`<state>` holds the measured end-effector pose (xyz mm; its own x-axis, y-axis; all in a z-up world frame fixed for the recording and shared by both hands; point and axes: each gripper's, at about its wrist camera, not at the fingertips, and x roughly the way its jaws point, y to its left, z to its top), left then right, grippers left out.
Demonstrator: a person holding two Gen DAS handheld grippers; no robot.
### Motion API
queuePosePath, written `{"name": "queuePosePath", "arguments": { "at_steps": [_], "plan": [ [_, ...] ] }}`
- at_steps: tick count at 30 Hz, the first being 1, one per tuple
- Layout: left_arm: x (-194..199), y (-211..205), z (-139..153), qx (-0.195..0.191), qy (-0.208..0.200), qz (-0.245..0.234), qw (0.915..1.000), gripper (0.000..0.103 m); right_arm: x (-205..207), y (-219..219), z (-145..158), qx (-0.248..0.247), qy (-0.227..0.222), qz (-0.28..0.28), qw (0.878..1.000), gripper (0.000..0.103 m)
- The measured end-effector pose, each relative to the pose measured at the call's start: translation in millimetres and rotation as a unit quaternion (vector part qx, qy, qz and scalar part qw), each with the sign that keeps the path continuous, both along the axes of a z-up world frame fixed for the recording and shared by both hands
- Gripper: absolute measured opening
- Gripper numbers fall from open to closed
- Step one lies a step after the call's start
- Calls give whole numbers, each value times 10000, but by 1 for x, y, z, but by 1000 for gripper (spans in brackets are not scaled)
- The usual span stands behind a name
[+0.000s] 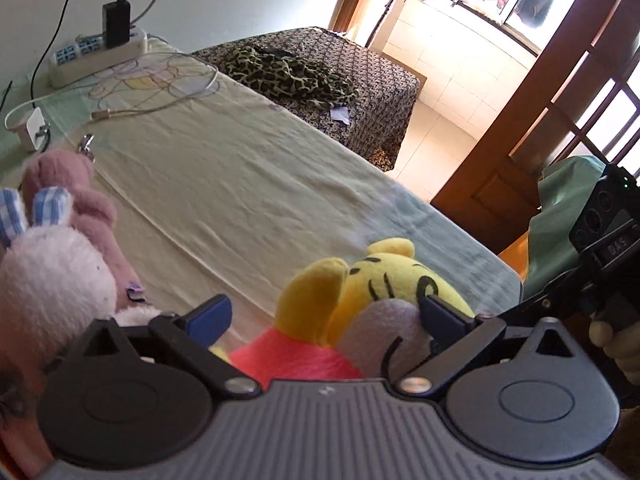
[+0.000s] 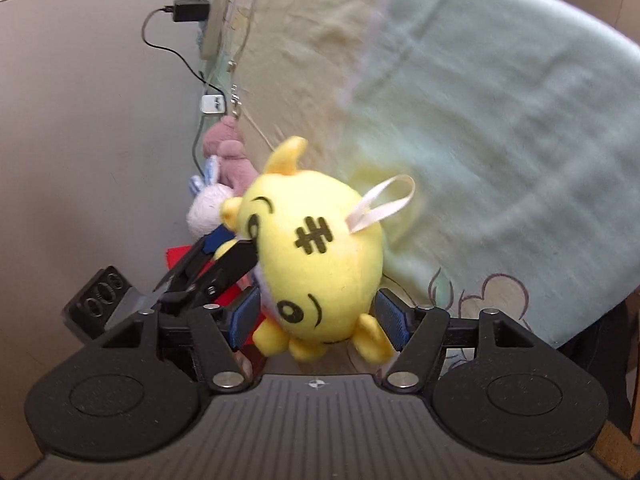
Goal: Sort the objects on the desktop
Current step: 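Carry the tiger plush in the right gripper toward the red box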
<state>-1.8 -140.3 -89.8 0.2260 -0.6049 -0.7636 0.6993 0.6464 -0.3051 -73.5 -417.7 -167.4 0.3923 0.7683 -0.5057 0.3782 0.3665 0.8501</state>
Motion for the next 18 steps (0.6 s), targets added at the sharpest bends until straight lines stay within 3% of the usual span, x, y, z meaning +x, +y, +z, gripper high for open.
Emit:
{"name": "queuePosePath", "arguments": {
  "at_steps": [4, 8, 12, 18],
  "plan": [
    [-8, 7, 3, 56, -34, -52, 10000, 101, 12, 4, -4, 10, -89, -97, 9999, 59],
    [-20, 12, -1, 175, -45, -88, 9998, 101, 43, 10, 12, -417, -609, 231, 9970, 57],
    [-37, 13, -4, 452, -256, 98, 9986, 101, 82, 27, 29, -1006, -1259, 754, 9840, 57],
    [-50, 39, -1, 113, 64, 768, 9970, 101, 114, 53, 31, -1429, -1639, 1030, 9706, 67]
  ]
}}
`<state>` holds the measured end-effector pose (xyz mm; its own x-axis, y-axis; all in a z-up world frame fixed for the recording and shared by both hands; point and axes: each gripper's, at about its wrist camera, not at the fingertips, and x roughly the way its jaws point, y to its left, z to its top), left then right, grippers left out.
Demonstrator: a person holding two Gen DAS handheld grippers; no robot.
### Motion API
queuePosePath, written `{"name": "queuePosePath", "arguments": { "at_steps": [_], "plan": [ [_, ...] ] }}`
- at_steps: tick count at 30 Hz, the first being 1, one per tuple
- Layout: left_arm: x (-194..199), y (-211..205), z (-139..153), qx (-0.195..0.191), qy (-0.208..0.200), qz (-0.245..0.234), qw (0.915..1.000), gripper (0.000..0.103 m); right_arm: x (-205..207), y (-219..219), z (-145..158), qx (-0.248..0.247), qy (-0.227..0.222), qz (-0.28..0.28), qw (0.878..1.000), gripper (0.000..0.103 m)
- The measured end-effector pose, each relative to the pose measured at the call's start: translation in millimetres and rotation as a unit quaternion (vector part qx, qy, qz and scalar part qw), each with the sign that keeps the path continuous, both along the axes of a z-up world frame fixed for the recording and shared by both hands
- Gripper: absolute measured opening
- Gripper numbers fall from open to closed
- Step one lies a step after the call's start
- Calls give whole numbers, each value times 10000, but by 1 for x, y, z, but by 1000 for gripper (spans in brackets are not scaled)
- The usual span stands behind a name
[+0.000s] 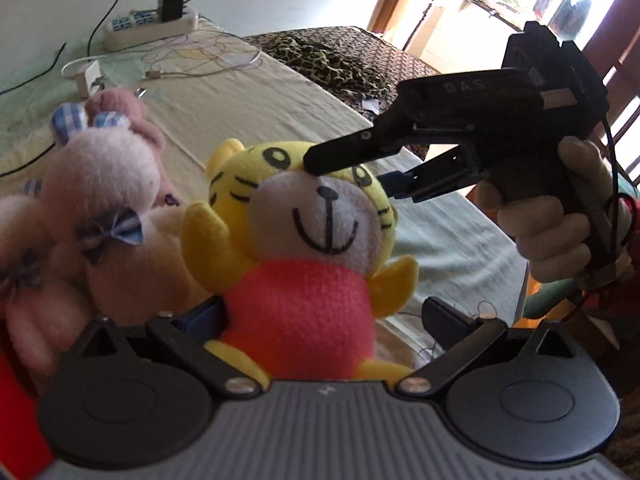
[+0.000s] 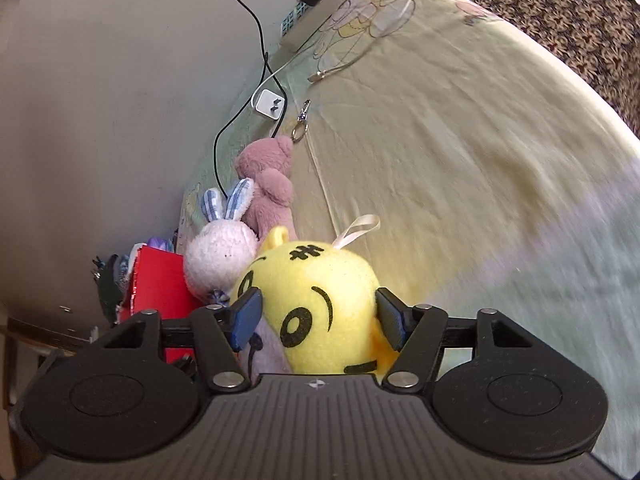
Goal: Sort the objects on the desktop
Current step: 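Carry the tiger plush in the right gripper toward the red box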
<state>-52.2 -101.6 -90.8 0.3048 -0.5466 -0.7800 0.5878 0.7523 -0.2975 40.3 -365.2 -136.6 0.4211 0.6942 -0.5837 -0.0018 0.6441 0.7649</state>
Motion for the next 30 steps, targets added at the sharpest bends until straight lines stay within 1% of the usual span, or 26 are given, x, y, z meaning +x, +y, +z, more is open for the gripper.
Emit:
{"name": "queuePosePath", "arguments": {
  "at_steps": [3, 6, 7, 9, 13, 16, 20, 23, 25, 27, 28, 30],
  "plan": [
    [3, 12, -6, -14, 62, 403, 9992, 101, -4, -2, -3, -58, 48, -206, 9998, 68],
    [17, 18, -12, -165, 296, 705, 9969, 101, -16, -10, -3, -5, 187, -526, 9984, 72],
    [19, 18, -12, -192, 323, 720, 9967, 100, -19, -13, -3, 22, 230, -620, 9978, 72],
    [18, 13, -10, -165, 228, 648, 9975, 100, -27, -20, 1, 24, 264, -787, 9965, 73],
    [7, 0, -5, 28, -17, 381, 9993, 97, -46, -32, 11, 47, 196, -986, 9949, 77],
    [6, -3, -2, 86, -72, 368, 9993, 94, -59, -35, 5, 212, 444, -922, 9945, 77],
    [9, -7, 1, 136, -111, 329, 9993, 91, -64, -26, -15, 414, 684, -966, 9921, 77],
    [6, -12, 2, 276, -181, 275, 9991, 91, -62, -18, -30, 861, 853, -1042, 9871, 77],
    [6, -15, -3, 410, -193, 290, 9986, 90, -59, -11, -34, 1068, 886, -1021, 9850, 77],
    [5, -16, -6, 482, -195, 337, 9981, 89, -55, -2, -33, 1247, 872, -835, 9848, 70],
    [4, -17, -5, 478, -219, 352, 9980, 89, -54, 4, -30, 1228, 822, -736, 9863, 69],
    [0, -18, -1, 479, -291, 388, 9977, 89, -47, 10, -17, 881, 555, -563, 9930, 67]
  ]
}}
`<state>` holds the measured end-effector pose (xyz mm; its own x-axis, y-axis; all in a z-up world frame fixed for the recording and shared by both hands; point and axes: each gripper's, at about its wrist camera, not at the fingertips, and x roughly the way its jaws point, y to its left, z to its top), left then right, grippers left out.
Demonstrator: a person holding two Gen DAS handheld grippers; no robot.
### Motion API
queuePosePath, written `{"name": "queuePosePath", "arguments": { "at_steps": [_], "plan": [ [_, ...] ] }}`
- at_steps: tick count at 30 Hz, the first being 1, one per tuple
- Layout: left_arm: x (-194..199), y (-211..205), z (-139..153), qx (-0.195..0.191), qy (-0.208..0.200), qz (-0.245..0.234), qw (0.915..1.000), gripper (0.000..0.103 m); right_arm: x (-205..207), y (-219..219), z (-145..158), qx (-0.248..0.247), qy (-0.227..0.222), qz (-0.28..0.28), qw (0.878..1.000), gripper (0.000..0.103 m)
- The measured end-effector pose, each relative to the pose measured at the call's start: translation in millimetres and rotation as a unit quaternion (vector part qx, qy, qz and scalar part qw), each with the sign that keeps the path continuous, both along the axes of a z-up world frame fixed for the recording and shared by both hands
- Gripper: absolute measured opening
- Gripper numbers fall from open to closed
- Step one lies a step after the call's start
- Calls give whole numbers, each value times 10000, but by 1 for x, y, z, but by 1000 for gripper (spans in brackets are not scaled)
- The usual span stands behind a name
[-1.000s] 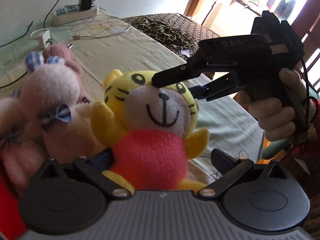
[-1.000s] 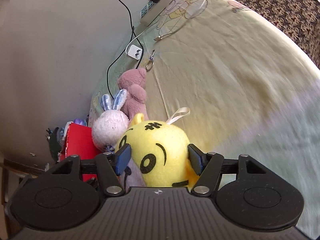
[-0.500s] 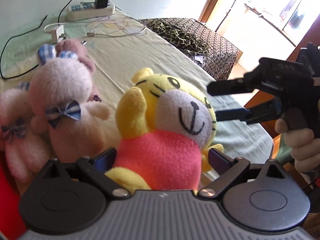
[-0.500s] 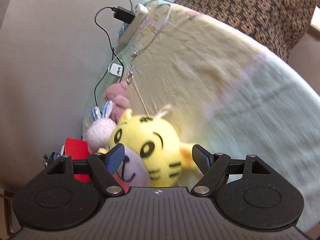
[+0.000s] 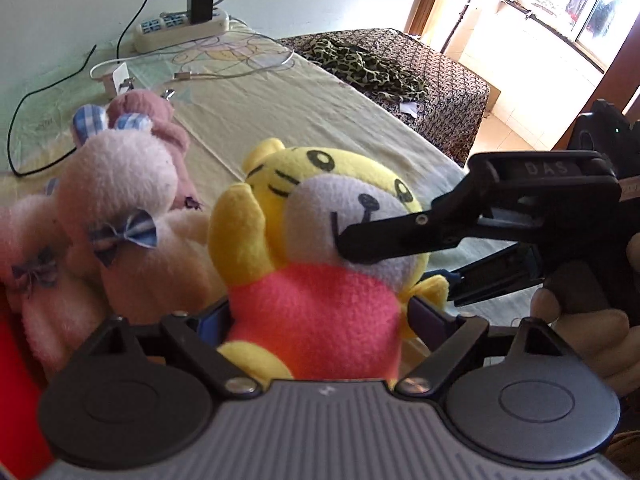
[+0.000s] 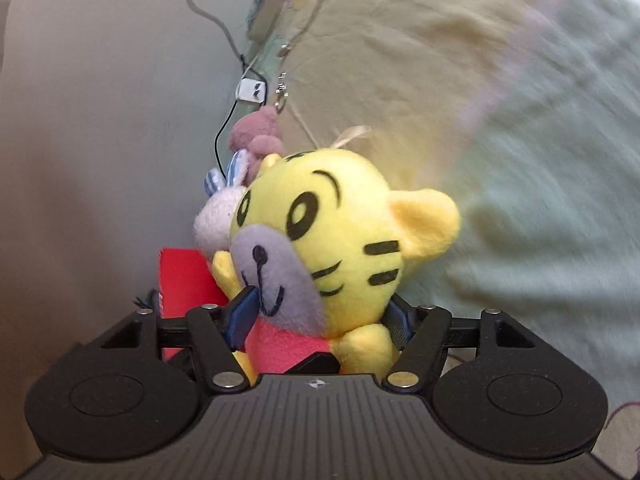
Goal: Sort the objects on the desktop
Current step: 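Carry the tiger plush in the right gripper toward the red box, then lower the tiger plush into the red box and open the right gripper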
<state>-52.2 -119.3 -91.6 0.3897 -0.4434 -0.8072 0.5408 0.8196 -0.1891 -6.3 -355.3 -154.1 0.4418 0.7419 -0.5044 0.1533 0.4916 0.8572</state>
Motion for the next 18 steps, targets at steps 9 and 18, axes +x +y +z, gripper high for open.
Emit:
{"name": "queuePosePath", "arguments": {
  "at_steps": [9, 18],
  "plan": [
    [-28, 9, 24, -370, -231, 448, 9980, 89, -3, 0, 42, -384, -744, 575, 9948, 61],
    [-53, 39, 81, -736, -990, 874, 9885, 89, -9, 28, 99, -374, -1835, 916, 9780, 61]
  ]
}}
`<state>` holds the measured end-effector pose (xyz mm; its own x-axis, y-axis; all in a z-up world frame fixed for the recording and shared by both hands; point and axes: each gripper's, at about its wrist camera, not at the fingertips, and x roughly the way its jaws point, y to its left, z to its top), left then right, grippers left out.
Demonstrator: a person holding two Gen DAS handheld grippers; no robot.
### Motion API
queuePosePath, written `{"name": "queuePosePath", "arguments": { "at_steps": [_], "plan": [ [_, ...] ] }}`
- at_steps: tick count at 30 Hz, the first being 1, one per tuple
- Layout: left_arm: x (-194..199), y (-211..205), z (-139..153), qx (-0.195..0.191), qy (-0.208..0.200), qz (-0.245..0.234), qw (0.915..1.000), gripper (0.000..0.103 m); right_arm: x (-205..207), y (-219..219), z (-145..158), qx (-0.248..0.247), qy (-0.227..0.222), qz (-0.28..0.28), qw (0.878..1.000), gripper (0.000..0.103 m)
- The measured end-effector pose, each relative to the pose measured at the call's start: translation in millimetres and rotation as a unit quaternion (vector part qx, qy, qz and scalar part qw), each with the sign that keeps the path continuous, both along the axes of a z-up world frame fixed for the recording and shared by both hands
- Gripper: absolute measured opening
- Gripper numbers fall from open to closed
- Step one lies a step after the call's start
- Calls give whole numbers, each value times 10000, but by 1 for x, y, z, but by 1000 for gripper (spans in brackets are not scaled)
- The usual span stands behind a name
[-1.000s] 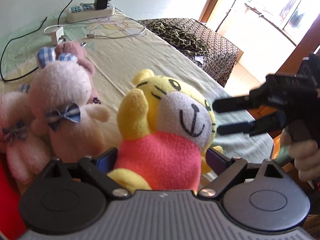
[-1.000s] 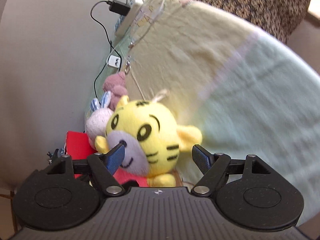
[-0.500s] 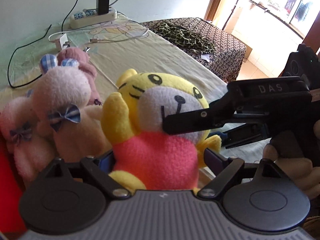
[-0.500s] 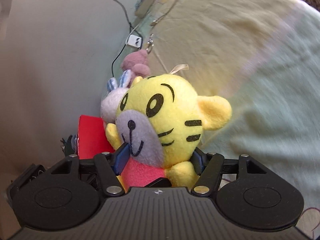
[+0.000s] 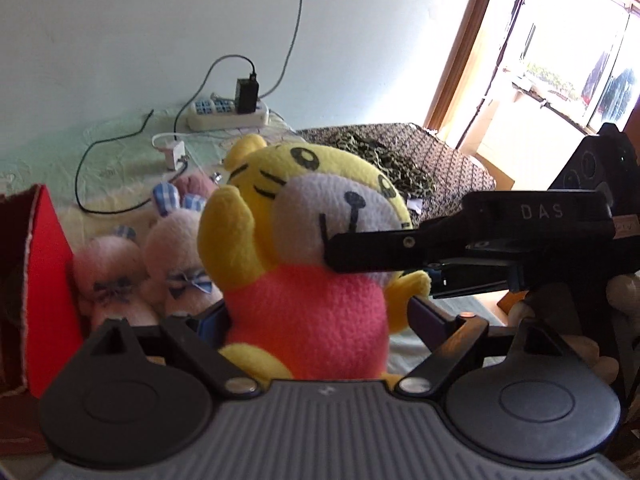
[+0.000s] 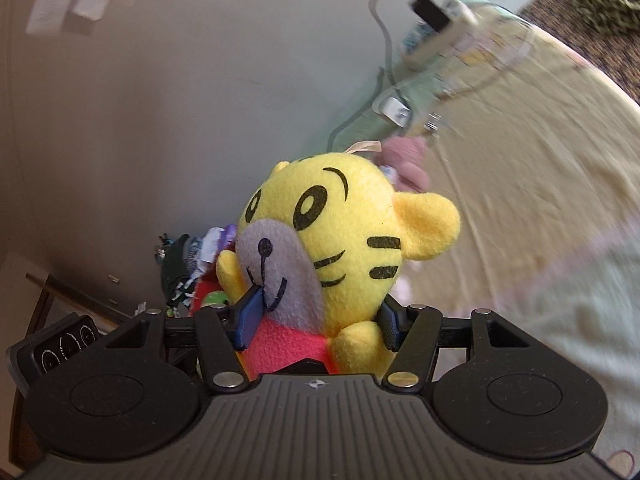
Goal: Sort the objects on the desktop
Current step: 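Lower the tiger plush into the red box and open the right gripper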
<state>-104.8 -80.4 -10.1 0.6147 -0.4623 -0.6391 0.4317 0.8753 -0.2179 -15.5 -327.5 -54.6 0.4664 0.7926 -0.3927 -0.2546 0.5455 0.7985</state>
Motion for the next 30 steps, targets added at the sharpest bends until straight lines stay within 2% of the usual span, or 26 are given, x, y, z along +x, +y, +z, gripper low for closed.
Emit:
{"name": "queuePosePath", "arguments": {
  "at_steps": [3, 8, 13, 19, 26, 30],
  "plan": [
    [-3, 19, 18, -78, -283, 131, 9995, 89, -4, 18, 18, 3, -322, 80, 9995, 61],
    [-7, 61, 38, -175, -634, 250, 9975, 89, -10, 57, 37, 49, -602, 140, 9981, 61],
    [-7, 114, 46, -161, -749, 360, 9964, 89, -14, 112, 44, 7, -684, 77, 9976, 59],
    [1, 168, 43, -68, -794, 413, 9960, 89, -20, 171, 43, -218, -710, -89, 9972, 56],
    [20, 207, 24, -165, -428, 262, 9986, 89, -22, 222, 42, -1032, -774, -375, 9909, 55],
    [29, 211, 7, -17, -224, 129, 9997, 90, -13, 245, 45, -1699, -607, -340, 9830, 54]
  ]
}}
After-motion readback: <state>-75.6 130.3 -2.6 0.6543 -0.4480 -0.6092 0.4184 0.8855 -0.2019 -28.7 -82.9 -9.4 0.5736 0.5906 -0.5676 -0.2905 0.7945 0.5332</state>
